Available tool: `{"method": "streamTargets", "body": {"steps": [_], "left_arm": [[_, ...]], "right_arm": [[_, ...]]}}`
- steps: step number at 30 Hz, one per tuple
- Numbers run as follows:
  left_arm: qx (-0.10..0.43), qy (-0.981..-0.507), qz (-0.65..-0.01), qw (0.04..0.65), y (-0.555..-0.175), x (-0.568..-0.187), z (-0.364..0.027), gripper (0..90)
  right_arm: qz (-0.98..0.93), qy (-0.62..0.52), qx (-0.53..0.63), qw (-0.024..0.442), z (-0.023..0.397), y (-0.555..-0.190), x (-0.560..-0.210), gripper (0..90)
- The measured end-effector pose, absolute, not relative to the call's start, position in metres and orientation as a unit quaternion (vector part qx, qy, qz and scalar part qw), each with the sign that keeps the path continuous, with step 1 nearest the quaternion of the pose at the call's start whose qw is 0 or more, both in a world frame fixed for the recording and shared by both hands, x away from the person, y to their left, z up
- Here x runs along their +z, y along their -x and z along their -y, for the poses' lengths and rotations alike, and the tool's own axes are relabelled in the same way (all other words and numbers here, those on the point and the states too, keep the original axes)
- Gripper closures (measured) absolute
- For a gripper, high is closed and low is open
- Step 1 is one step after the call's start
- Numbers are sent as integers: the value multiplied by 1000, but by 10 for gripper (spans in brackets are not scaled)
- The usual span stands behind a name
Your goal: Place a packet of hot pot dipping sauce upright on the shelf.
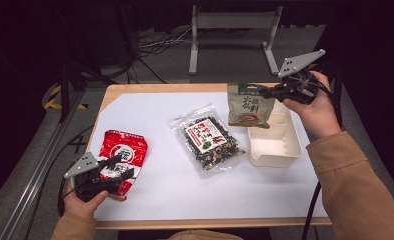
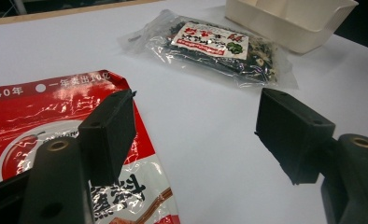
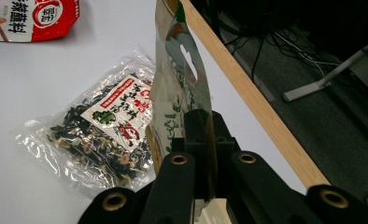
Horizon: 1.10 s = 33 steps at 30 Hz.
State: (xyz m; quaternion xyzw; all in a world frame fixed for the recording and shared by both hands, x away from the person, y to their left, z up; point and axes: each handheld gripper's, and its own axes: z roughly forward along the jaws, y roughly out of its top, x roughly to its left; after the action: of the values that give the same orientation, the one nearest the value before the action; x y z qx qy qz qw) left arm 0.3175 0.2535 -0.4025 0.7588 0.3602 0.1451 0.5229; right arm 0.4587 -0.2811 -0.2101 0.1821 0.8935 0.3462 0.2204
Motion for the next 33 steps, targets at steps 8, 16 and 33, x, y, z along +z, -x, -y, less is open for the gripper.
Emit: {"method": "streamTargets", "body": {"steps": [8,16,33], "left_arm": [[150,-757,-367,519,-312,-403,-259,295],[153,-754,-376,517,-307,-405,-262,295],[153,-755,-381,511,-301,-408,-264,295]], "right_arm": [[-892,-178,345,230,295,-469,-206,897],[-892,-176,339,242,308,-479,-202,897],[-883,-190,335,270,334,-508,-210,896]]}}
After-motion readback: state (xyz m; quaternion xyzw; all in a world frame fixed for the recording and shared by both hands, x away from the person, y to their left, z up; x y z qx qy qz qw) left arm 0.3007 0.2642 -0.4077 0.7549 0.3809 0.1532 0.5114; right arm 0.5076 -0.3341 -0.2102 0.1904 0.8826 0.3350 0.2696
